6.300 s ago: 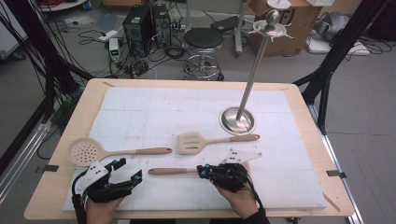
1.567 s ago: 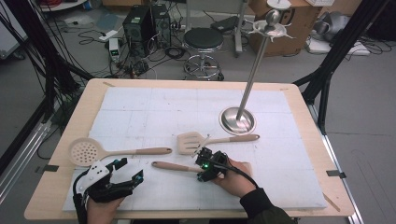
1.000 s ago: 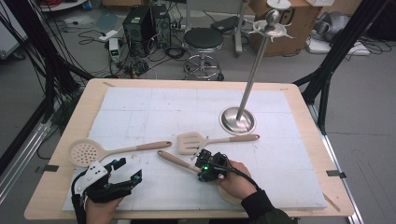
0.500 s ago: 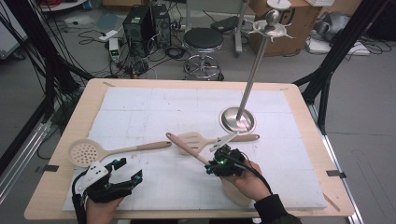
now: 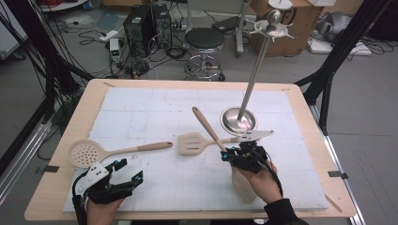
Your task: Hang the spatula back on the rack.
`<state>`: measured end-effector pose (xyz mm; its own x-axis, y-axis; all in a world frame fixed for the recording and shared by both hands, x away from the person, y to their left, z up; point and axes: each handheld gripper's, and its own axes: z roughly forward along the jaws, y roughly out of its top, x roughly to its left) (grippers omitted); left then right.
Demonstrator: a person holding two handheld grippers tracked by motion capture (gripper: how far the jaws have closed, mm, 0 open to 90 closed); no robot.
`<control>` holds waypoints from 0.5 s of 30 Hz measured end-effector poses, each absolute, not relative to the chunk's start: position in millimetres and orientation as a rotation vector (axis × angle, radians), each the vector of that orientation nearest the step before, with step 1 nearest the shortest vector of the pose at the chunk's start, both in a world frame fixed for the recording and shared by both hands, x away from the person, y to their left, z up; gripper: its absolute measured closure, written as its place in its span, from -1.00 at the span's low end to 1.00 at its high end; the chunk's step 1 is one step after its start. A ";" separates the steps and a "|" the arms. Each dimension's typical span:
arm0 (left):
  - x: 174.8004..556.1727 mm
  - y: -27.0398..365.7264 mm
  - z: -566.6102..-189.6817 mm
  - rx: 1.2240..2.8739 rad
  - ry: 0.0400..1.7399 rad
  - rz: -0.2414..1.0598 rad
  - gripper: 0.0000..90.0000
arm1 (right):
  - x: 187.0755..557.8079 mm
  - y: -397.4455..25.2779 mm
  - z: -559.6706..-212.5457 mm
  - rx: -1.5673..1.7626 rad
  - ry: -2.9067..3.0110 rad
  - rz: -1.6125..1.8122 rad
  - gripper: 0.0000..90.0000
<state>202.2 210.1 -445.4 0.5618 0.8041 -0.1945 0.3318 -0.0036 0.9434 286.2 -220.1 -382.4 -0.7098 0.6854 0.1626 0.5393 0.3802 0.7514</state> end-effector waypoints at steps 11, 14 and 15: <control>202.9 208.7 -445.8 1.599 0.984 0.486 -0.53 | 283.3 -263.0 -368.7 1.284 2.162 1.484 0.74; 202.9 208.4 -446.0 1.600 0.984 0.484 -0.53 | 279.0 -269.4 -364.8 1.282 2.057 1.548 0.74; 202.9 208.3 -446.0 1.600 0.984 0.484 -0.53 | 277.2 -271.3 -363.4 1.286 2.023 1.573 0.74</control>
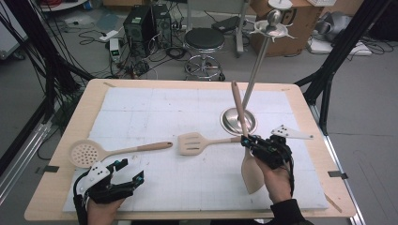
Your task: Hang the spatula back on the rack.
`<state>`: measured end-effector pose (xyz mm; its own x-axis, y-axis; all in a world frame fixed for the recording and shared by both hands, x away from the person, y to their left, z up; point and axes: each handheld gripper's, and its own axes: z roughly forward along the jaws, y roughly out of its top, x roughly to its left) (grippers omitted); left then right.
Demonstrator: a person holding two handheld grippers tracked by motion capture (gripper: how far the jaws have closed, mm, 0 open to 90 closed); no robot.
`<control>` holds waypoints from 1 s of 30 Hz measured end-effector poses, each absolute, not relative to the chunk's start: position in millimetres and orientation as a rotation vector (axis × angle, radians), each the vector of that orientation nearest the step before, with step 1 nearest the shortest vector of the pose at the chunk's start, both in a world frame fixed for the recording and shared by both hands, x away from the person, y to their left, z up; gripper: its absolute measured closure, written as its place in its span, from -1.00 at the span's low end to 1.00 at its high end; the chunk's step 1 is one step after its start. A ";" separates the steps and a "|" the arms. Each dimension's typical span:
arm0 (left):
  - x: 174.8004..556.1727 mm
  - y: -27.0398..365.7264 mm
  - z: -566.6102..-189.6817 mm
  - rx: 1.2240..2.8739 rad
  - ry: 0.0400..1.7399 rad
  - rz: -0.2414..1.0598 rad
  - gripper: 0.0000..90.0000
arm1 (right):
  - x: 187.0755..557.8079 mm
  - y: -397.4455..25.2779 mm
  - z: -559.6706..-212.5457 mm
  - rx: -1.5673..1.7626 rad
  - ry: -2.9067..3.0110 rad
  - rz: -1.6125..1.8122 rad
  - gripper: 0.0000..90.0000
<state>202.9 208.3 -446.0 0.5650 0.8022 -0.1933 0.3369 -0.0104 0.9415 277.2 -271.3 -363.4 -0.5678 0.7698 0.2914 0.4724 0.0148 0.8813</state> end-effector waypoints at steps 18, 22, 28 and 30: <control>203.4 209.1 -447.1 1.599 0.986 0.476 -0.52 | 267.0 -286.9 -345.1 1.203 1.614 1.738 0.74; 203.2 209.0 -446.9 1.596 0.987 0.477 -0.52 | 269.7 -283.8 -341.8 1.201 1.573 1.746 0.74; 203.2 209.4 -446.9 1.590 0.990 0.475 -0.52 | 271.4 -276.9 -325.6 1.169 1.514 1.728 0.74; 202.9 209.5 -446.7 1.590 0.987 0.474 -0.52 | 271.9 -274.3 -319.4 1.162 1.498 1.717 0.74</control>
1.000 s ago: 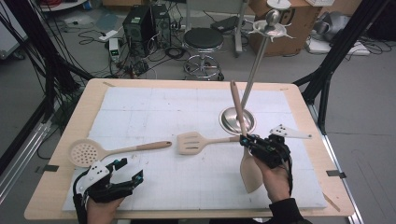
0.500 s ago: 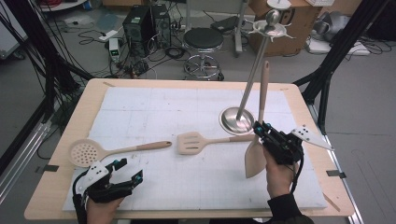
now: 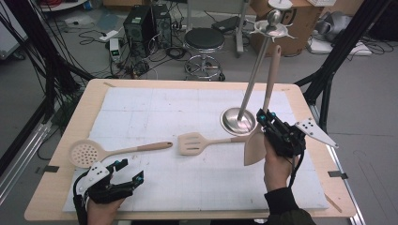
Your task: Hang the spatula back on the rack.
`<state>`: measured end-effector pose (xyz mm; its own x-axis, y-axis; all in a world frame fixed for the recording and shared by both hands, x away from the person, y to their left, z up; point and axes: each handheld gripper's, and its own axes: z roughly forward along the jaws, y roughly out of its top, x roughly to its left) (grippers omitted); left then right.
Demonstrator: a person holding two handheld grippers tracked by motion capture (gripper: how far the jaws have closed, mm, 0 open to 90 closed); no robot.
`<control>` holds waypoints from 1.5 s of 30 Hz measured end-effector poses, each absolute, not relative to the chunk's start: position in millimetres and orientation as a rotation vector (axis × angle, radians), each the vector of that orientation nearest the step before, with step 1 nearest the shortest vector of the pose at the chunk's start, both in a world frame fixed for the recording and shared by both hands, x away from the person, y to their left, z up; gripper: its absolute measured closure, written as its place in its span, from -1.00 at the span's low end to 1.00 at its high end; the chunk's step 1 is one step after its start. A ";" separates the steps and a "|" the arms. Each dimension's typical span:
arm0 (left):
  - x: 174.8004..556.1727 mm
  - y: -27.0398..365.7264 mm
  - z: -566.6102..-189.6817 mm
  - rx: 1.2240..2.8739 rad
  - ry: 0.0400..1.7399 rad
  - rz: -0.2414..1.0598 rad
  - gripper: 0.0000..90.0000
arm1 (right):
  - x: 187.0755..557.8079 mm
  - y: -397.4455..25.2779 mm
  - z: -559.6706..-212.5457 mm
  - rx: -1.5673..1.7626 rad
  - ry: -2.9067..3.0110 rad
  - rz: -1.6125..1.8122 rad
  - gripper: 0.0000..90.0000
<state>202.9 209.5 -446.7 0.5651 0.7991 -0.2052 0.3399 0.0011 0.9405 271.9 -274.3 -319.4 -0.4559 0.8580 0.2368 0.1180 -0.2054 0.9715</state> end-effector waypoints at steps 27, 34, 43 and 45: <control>203.1 208.4 -446.4 1.585 0.983 0.465 -0.52 | 289.1 -257.9 -307.3 1.211 1.473 1.489 0.74; 202.8 209.3 -446.4 1.581 0.984 0.466 -0.52 | 297.3 -254.5 -311.4 1.227 1.499 1.435 0.74; 202.9 209.8 -446.5 1.584 0.985 0.467 -0.52 | 306.6 -255.0 -314.6 1.223 1.515 1.447 0.63; 203.2 209.9 -446.7 1.584 0.984 0.467 -0.52 | 307.3 -255.4 -314.8 1.226 1.509 1.467 0.49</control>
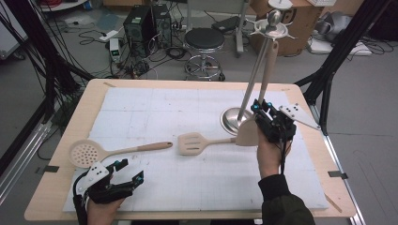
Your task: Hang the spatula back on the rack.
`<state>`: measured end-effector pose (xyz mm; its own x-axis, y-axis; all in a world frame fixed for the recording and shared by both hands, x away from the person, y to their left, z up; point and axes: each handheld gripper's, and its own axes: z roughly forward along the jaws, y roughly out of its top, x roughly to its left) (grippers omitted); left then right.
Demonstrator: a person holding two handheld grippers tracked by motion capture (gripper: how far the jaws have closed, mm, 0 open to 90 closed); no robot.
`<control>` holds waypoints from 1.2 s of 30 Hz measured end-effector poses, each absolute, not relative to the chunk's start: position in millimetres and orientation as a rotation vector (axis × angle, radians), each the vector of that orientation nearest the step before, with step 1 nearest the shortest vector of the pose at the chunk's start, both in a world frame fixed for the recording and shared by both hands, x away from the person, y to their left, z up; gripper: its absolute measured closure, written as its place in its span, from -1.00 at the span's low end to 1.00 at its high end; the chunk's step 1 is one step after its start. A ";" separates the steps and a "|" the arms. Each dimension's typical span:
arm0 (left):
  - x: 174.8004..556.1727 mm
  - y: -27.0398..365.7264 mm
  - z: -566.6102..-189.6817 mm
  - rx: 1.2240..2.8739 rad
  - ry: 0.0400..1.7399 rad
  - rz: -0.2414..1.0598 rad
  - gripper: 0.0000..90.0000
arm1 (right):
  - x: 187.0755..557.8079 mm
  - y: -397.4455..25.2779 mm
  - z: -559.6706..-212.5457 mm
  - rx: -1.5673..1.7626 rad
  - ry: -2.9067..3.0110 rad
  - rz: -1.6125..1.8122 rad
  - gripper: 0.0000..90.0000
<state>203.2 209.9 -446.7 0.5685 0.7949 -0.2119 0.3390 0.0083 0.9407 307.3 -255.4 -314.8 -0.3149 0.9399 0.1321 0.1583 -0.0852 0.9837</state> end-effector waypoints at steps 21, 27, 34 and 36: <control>202.1 208.9 -445.9 1.582 0.972 0.465 -0.52 | 301.0 -266.5 -303.0 1.062 1.391 1.749 0.15; 203.9 206.6 -446.2 1.586 0.969 0.460 -0.52 | 298.7 -268.4 -292.2 1.051 1.364 1.786 0.16; 206.2 203.5 -446.5 1.595 0.960 0.455 -0.52 | 298.4 -275.0 -275.4 1.043 1.325 1.829 0.19; 206.4 203.4 -446.7 1.594 0.960 0.453 -0.52 | 300.0 -278.7 -269.4 1.044 1.297 1.845 0.21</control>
<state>206.4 203.4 -446.7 0.5891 0.7807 -0.2087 0.3359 -0.0017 0.9419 300.0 -278.7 -269.4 -0.4761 0.8458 0.2410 -0.0598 -0.3045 0.9506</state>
